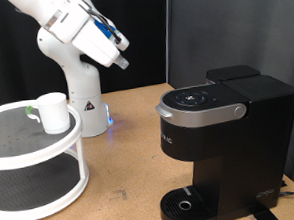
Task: Make a cup of coffee with the keurig machine
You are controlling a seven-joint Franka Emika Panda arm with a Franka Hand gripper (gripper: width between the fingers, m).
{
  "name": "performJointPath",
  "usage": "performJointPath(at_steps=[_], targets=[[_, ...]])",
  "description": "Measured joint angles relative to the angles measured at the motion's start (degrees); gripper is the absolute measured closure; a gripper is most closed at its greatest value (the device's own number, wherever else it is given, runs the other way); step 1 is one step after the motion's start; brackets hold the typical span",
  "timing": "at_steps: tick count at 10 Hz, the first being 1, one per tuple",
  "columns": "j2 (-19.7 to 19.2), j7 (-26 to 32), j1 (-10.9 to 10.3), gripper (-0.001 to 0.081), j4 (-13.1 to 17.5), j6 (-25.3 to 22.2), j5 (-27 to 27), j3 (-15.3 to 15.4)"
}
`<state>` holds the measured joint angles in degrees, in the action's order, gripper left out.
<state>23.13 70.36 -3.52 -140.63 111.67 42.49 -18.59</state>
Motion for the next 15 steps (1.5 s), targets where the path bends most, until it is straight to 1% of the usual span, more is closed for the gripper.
performJointPath(at_steps=[2, 3, 5, 6, 7, 8, 12, 15], targets=[[0.1, 0.0, 0.6, 0.0806, 0.4, -7.0, -0.3, -2.5], [0.7, -0.4, 1.7, 0.0806, 0.5, -10.7, -1.4, -3.9], [2.0, -0.6, 3.9, 0.0806, 0.8, -17.1, -5.0, -6.4], [2.4, -0.3, 4.7, 0.0806, 1.5, -21.1, -7.3, -7.7], [2.8, 0.2, 5.3, 0.0806, 2.3, -24.6, -9.0, -9.1], [3.0, 0.5, 5.6, 0.0806, 2.8, -26.4, -9.5, -9.9], [2.9, 0.3, 5.6, 0.0806, 2.6, -26.1, -9.5, -10.0], [3.1, 0.3, 6.1, 0.0806, 2.6, -26.6, -9.9, -10.2]])
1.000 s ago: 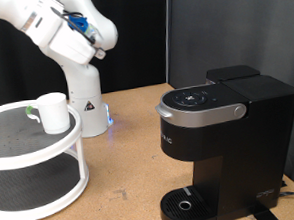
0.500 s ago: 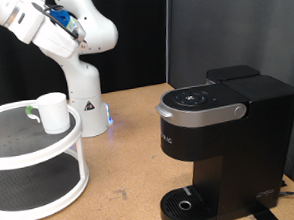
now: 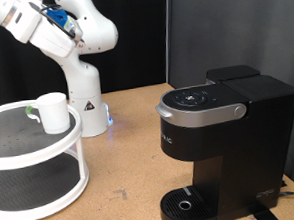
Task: Make a cup of coffee with the keurig machine
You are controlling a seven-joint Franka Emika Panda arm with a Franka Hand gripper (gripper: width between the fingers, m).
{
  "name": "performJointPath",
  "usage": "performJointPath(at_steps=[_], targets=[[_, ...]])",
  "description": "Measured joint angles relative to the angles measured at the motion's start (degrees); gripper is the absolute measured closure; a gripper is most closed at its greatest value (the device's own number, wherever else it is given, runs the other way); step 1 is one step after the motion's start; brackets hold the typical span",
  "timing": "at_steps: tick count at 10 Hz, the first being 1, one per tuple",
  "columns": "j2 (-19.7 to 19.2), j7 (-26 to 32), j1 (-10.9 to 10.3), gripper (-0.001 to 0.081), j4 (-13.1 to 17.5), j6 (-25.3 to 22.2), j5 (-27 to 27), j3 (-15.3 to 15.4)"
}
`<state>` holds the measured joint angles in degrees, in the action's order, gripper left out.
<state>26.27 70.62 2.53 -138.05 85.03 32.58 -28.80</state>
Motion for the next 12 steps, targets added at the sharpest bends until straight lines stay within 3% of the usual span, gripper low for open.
performJointPath(at_steps=[6, 10, 12], targets=[[0.8, 6.3, 2.0, 0.0806, 0.4, -7.4, -7.9, -4.7], [0.9, 8.5, 2.5, 0.0806, 0.3, -6.8, -8.1, -5.7], [2.4, 11.6, 4.8, 0.0806, 0.1, -5.8, -10.4, -7.4]])
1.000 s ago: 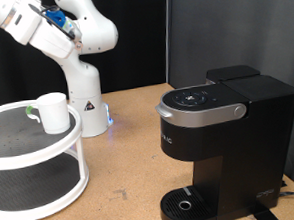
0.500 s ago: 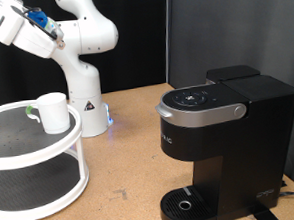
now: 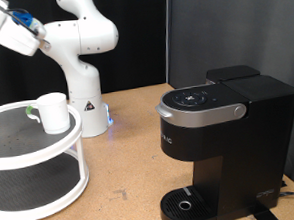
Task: Make a cup of coffee with the keurig machine
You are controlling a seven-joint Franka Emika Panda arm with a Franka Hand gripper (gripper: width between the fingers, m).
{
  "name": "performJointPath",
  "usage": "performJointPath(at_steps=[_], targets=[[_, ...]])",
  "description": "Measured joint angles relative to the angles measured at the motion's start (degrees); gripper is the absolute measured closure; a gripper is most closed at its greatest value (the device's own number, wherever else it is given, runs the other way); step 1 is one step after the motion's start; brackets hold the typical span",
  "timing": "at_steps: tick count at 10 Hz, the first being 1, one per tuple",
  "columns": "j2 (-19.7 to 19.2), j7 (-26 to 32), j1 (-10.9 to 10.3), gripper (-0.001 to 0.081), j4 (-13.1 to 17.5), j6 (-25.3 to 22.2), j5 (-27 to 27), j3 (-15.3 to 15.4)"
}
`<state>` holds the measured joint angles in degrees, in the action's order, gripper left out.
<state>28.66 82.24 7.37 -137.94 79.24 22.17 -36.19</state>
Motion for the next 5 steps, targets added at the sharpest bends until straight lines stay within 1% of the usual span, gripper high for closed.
performJointPath(at_steps=[1, 3, 4, 5], targets=[[0.8, 0.9, 1.2, 0.0806, 0.0, 0.0, -1.2, -1.0], [1.8, 0.9, 3.6, 0.0806, 0.1, 0.0, -1.4, -3.4], [1.9, 0.9, 4.6, 0.0806, 0.3, 0.0, -1.3, -4.7], [1.8, 0.9, 5.0, 0.0806, 0.8, -0.1, -1.3, -5.8]])
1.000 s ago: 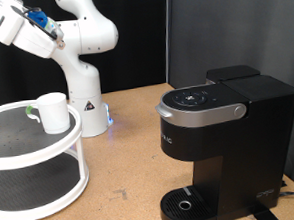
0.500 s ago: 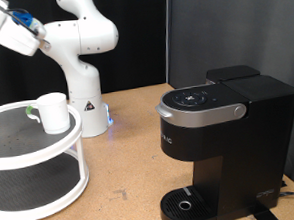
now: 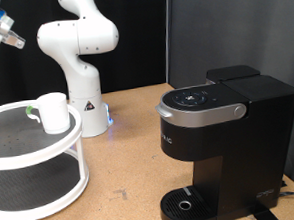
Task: Make a cup of coffee with the keurig machine
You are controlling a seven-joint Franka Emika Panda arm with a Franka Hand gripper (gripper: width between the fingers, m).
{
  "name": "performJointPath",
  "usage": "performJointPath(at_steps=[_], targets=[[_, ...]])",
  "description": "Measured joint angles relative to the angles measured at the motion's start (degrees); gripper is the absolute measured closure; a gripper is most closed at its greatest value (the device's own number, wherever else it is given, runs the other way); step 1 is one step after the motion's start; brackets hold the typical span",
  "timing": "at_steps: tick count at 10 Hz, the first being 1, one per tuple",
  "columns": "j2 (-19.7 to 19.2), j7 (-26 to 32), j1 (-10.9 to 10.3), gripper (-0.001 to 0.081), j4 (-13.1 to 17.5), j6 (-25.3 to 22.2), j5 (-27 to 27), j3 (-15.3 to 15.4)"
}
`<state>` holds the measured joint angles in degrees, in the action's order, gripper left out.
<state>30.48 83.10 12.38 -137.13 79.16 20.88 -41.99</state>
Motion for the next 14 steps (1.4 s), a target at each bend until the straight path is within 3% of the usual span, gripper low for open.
performJointPath(at_steps=[3, 9, 11, 14], targets=[[-0.4, 0.1, 0.1, 0.0806, 1.3, 0.1, 0.6, -2.1], [-4.6, 4.1, -1.7, 0.0806, 1.3, 4.9, 2.0, -2.5], [-6.6, 5.6, -1.7, 0.0806, 0.7, 6.0, 1.7, -2.5], [-8.6, 6.2, -1.7, 0.0806, -2.2, 11.2, 1.7, -2.5]])
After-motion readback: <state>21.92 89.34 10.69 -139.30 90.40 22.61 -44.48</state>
